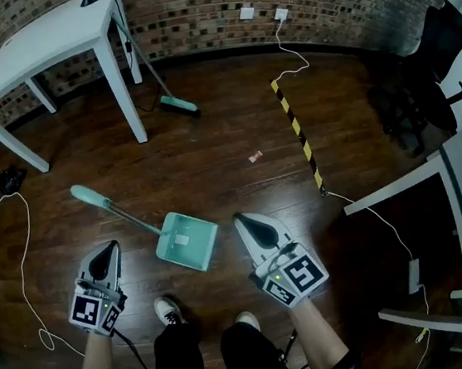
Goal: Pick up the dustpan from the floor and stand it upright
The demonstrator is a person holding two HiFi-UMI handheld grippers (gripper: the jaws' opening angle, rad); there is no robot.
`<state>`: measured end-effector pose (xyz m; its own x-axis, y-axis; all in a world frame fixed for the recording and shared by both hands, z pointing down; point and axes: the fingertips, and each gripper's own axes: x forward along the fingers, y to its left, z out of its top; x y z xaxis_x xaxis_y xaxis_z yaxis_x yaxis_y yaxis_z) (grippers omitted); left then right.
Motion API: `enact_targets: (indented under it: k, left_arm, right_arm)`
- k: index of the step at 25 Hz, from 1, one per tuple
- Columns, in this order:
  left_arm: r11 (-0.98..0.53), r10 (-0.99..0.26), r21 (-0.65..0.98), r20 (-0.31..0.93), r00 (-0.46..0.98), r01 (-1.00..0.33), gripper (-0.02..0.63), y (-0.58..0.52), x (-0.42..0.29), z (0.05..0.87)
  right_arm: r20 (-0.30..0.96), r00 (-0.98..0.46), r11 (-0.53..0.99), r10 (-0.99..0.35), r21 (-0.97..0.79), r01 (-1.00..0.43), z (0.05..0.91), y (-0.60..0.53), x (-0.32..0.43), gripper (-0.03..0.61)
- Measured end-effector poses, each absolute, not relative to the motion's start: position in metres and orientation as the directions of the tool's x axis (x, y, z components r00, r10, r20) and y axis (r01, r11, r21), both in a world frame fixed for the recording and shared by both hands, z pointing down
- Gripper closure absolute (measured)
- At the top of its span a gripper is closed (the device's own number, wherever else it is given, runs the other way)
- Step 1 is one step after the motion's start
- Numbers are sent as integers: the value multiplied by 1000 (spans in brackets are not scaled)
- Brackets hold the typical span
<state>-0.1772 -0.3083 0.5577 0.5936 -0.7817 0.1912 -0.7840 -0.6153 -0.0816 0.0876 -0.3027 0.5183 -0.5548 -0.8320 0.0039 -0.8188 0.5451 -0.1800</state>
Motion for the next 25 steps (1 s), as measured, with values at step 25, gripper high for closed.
enact_targets:
  k: [25]
  left_arm:
    - [-431, -874, -223, -137, 466, -874, 606, -185, -115, 36]
  right_arm:
    - [-199, -528, 513, -825, 127, -849, 6, -191, 173, 584]
